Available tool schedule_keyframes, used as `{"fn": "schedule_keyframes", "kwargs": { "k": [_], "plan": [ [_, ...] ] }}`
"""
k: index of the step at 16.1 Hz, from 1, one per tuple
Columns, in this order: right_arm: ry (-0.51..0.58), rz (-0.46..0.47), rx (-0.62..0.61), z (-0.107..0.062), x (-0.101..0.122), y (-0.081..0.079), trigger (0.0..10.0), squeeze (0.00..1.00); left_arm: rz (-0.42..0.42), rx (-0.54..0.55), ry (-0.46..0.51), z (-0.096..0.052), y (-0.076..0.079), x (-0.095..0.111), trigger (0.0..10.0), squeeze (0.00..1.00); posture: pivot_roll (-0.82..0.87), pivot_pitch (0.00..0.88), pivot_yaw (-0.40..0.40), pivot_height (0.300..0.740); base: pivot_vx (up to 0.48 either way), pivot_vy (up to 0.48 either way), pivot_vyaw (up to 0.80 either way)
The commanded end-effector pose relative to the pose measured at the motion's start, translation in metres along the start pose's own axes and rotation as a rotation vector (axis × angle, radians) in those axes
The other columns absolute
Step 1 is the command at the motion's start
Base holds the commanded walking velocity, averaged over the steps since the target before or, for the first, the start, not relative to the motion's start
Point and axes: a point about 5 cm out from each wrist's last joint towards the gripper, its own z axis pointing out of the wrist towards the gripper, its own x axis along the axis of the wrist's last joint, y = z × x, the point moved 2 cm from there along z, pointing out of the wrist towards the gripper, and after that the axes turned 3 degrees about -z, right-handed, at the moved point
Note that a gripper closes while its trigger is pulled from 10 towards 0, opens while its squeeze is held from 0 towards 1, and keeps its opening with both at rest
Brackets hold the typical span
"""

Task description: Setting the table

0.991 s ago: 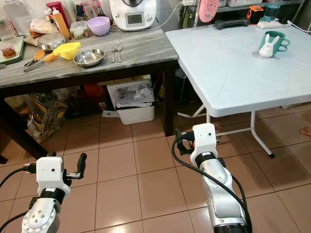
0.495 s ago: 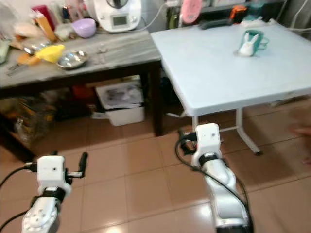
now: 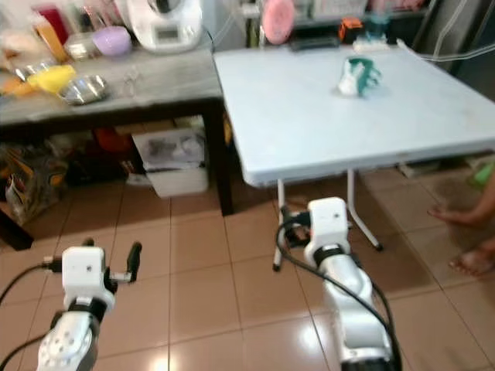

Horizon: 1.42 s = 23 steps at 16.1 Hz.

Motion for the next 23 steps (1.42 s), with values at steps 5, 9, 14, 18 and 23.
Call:
{"fn": "schedule_keyframes", "kwargs": {
  "k": [5,9,14,18,23],
  "plan": [
    [0.009,-0.009,-0.003,0.002,0.002,0.001,10.0,0.0,-0.013,-0.005,0.03,0.001,-0.003,0.006,10.0,0.0,-0.19,0.085,0.077,0.74,0.0,-0.155,0.0],
    [0.01,-0.012,-0.001,0.003,0.002,0.001,10.0,0.0,-0.029,-0.06,0.057,-0.001,0.004,0.01,10.0,0.0,-0.19,0.077,0.075,0.74,0.077,0.0,0.0],
    [0.01,-0.011,-0.002,0.002,0.001,0.001,10.0,0.0,-0.032,-0.064,0.055,-0.002,0.004,0.01,10.0,0.0,-0.19,0.079,0.074,0.74,0.434,0.0,0.0],
    [0.008,-0.012,-0.005,0.001,0.001,0.001,10.0,0.0,-0.034,-0.072,0.052,-0.002,0.005,0.009,10.0,0.0,-0.19,0.079,0.074,0.74,0.441,0.0,0.0],
    [0.009,-0.012,-0.005,0.002,0.001,0.002,10.0,0.0,-0.034,-0.075,0.052,-0.001,0.006,0.009,10.0,0.0,-0.2,0.084,0.077,0.74,0.441,0.0,0.0]
  ]
}}
